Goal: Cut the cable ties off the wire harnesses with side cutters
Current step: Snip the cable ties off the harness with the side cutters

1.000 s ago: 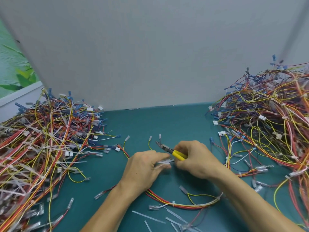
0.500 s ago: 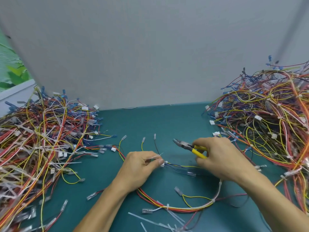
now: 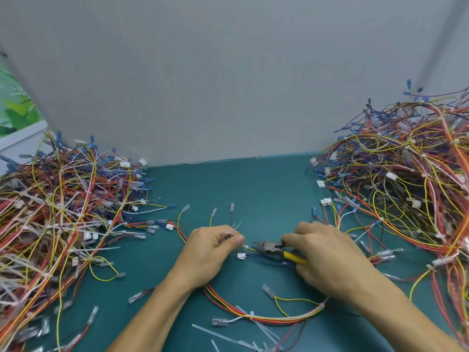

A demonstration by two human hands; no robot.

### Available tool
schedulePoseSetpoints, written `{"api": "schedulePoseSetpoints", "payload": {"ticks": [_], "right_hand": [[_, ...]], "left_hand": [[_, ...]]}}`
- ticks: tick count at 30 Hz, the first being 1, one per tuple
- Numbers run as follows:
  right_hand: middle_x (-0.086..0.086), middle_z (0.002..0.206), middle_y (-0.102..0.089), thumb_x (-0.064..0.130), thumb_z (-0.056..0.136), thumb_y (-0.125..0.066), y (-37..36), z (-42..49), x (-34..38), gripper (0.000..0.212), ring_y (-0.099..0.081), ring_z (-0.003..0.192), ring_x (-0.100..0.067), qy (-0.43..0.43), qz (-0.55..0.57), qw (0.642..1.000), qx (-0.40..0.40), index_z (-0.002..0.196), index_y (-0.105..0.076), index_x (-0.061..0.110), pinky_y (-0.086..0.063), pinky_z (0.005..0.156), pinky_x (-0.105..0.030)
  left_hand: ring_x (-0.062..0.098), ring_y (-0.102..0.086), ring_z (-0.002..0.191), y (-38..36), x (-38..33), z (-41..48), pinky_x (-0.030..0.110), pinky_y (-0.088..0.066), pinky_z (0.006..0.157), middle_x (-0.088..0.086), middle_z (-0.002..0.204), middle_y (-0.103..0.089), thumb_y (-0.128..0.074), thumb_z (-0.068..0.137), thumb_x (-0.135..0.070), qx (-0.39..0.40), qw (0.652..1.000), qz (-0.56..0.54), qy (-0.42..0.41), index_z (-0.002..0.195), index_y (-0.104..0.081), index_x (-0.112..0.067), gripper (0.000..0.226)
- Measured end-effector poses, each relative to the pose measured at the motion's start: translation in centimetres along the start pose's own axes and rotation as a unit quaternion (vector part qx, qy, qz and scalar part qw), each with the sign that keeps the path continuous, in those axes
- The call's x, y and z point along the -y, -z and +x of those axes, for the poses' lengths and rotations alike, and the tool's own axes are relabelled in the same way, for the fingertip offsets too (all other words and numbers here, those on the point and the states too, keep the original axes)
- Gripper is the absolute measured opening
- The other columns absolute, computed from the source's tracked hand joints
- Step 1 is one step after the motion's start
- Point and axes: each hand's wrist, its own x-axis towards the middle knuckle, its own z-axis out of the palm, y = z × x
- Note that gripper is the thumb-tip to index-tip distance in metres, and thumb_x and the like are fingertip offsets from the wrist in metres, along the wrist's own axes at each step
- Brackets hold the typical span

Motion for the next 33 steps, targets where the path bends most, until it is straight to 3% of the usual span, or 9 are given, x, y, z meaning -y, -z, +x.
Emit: {"api": "schedulePoseSetpoints", "payload": {"ticks": [4,9,20,22,25,33], "right_hand": [[0.006,0.11,-0.051,0.037,0.09,-0.043,-0.1,0.0,0.2,0.028,-0.048,0.107,-0.025,0.004,-0.017,1.0,-0.02,0.115,-0.05,0.027,-0.041,0.081,-0.032],[0.007,0.11,-0.051,0.032,0.089,-0.045,-0.3,0.0,1.1,0.025,-0.048,0.106,-0.024,0.012,-0.04,0.999,-0.029,0.113,-0.051,0.028,-0.038,0.082,-0.033],[0.004,0.101,-0.053,0.02,0.089,-0.048,0.0,-0.1,1.9,0.016,-0.053,0.097,-0.027,0.013,-0.046,0.998,-0.042,0.103,-0.052,0.026,-0.03,0.068,-0.031],[0.003,0.087,-0.056,0.019,0.079,-0.064,0.3,-0.2,2.1,0.014,-0.058,0.082,-0.026,0.024,-0.057,0.997,-0.049,0.09,-0.058,0.024,-0.034,0.06,-0.032],[0.002,0.06,-0.053,0.012,0.047,-0.084,0.3,-0.3,2.2,0.031,-0.055,0.053,-0.025,0.021,-0.081,0.994,-0.069,0.064,-0.06,0.019,-0.035,0.043,-0.028],[0.003,0.054,-0.05,0.01,0.037,-0.084,0.2,-0.3,2.3,0.035,-0.052,0.045,-0.023,0.045,-0.09,0.991,-0.086,0.058,-0.057,0.018,-0.025,0.04,-0.024]], "left_hand": [[-0.002,-0.044,0.053,0.0,-0.2,0.1,0.012,-0.033,0.055,-0.02,0.052,-0.053,-0.063,0.091,-0.026,-0.001,1.0,-0.004,0.01,0.063,-0.061,-0.033,0.029],[0.002,-0.038,0.054,-0.1,0.0,0.1,0.018,-0.031,0.054,-0.014,0.052,-0.048,-0.064,0.091,-0.028,0.002,1.0,-0.013,0.015,0.064,-0.063,-0.028,0.026],[0.004,-0.034,0.052,0.0,0.2,0.2,0.019,-0.028,0.052,-0.011,0.051,-0.041,-0.064,0.09,-0.029,0.004,1.0,-0.002,0.008,0.066,-0.063,-0.023,0.025],[0.006,-0.032,0.052,0.0,0.2,0.2,0.02,-0.026,0.052,-0.01,0.051,-0.039,-0.064,0.09,-0.029,0.003,1.0,-0.007,0.012,0.066,-0.063,-0.022,0.025],[0.006,-0.032,0.052,0.0,0.2,0.1,0.02,-0.026,0.052,-0.011,0.051,-0.038,-0.064,0.09,-0.029,0.003,1.0,-0.008,0.013,0.066,-0.064,-0.02,0.025],[0.008,-0.032,0.053,-0.1,0.4,0.2,0.021,-0.026,0.052,-0.009,0.052,-0.037,-0.065,0.089,-0.03,0.002,1.0,-0.008,0.012,0.07,-0.065,-0.015,0.025]]}}
